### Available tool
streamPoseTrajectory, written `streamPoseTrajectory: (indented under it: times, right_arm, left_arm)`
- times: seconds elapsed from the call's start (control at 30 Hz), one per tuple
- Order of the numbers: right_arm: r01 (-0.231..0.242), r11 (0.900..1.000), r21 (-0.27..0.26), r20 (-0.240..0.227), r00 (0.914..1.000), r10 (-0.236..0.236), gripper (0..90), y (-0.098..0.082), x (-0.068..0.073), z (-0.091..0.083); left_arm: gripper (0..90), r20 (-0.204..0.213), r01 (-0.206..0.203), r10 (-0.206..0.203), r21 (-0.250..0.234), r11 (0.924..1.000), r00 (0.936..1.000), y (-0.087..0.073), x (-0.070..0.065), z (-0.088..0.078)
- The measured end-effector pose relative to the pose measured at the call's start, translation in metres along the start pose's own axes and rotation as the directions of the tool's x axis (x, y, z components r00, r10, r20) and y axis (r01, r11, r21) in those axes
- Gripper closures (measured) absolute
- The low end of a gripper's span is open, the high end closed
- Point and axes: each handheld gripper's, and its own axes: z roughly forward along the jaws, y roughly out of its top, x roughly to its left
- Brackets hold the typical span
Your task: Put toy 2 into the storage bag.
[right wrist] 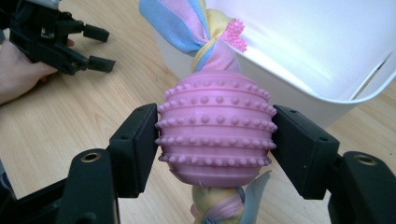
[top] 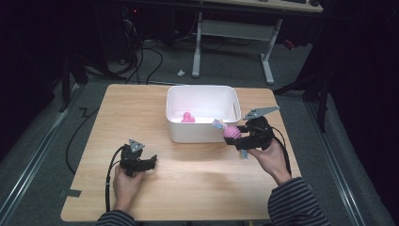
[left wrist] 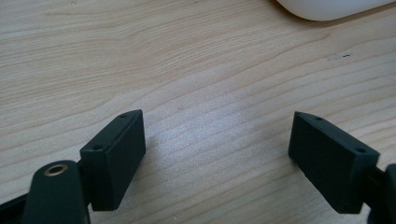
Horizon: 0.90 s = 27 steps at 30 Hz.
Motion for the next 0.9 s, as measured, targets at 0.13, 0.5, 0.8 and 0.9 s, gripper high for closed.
streamPoseTrajectory:
  times: [0.13, 0.5, 0.8, 0.9]
  right_arm:
    - [0.005, 1.0, -0.013, 0.004, 1.0, -0.005, 34.5, 0.007, -0.004, -0.003]
    - [0.013, 1.0, -0.023, 0.017, 0.9998, -0.012, 34.4, 0.022, -0.01, 0.0]
    - [0.014, 0.999, -0.042, 0.036, 0.9993, -0.012, 34.4, 0.041, -0.017, -0.001]
    - [0.015, 0.999, -0.041, 0.04, 0.9991, -0.013, 34.4, 0.045, -0.018, 0.002]
  left_arm:
    - [19.1, 0.0, 0.0, 0.0, 0.0, 1.0, 1.0, 0.0, 0.0, 0.0]
    - [19.1, 0.0, 0.0, 0.0, 0.0, 1.0, 1.0, 0.0, 0.0, 0.0]
    - [19.2, 0.0, 0.0, 0.0, 0.0, 1.0, 1.0, 0.0, 0.0, 0.0]
    - [19.2, 0.0, 0.0, 0.0, 0.0, 1.0, 1.0, 0.0, 0.0, 0.0]
